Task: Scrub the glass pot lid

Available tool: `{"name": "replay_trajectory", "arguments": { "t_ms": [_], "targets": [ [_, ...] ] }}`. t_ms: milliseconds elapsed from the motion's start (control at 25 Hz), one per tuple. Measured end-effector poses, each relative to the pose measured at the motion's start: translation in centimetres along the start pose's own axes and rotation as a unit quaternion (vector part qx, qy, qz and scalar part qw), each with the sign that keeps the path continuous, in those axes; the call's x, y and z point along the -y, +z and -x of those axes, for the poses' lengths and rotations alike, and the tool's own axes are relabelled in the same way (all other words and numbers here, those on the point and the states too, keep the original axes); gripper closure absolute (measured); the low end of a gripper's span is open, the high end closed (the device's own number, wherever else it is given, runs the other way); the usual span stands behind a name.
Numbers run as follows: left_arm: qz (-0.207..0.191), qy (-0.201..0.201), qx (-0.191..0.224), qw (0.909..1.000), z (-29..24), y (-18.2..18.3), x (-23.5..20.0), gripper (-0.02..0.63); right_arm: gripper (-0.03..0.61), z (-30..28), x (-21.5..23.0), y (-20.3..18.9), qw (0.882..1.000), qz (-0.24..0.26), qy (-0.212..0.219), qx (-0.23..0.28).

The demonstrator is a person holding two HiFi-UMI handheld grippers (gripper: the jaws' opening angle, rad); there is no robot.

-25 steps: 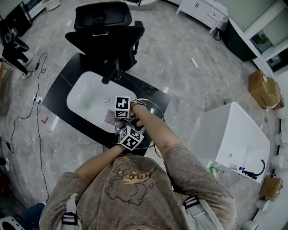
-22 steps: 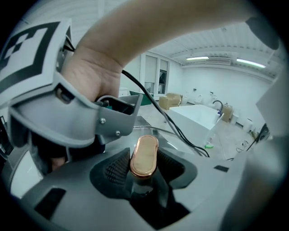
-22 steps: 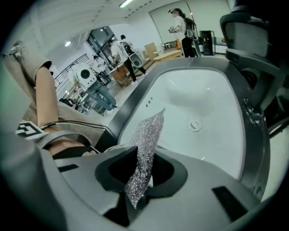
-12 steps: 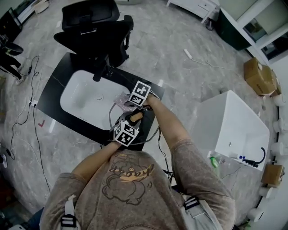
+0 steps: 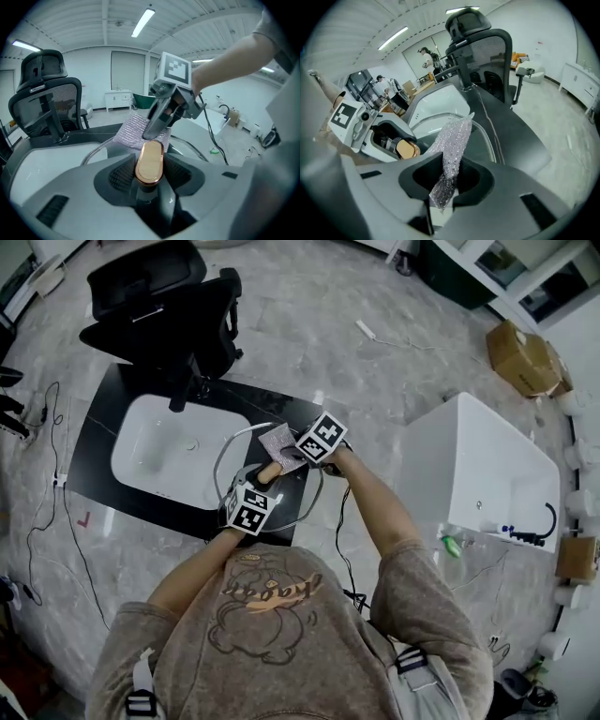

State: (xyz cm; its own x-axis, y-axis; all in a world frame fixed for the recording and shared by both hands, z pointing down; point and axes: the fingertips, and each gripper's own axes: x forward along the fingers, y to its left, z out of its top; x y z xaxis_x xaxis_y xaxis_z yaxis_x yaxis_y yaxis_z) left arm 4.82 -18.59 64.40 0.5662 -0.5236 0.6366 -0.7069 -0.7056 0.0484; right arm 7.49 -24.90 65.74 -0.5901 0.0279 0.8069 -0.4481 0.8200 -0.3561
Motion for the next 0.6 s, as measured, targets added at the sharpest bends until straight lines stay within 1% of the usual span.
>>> {"name": "replay_trajectory", "arguments": {
  "t_ms": [160, 360, 480, 600],
  "targets": [
    [0.004, -0.003, 0.001, 1.0, 0.0, -0.1, -0.1, 0.417, 0.497, 1.2, -0.8, -2.7, 0.998, -0.042, -0.031, 0.026],
    [0.013, -0.018, -0.002, 0.9998, -0.1, -0.1, 0.1, 0.417, 0.497, 2.0, -2.6, -5.5, 0.988, -0.125, -0.066, 0.063],
    [0.016, -0.034, -0.016, 0.9992, -0.1, -0.1, 0.1, 0.419, 0.497, 1.7, -4.6, -6.4, 0.985, -0.14, -0.077, 0.07],
    [0.014, -0.054, -0.042, 0.9976, -0.2, -0.2, 0.2, 0.42, 0.497, 1.4, -6.4, -7.1, 0.981, -0.148, -0.101, 0.077]
  ]
}}
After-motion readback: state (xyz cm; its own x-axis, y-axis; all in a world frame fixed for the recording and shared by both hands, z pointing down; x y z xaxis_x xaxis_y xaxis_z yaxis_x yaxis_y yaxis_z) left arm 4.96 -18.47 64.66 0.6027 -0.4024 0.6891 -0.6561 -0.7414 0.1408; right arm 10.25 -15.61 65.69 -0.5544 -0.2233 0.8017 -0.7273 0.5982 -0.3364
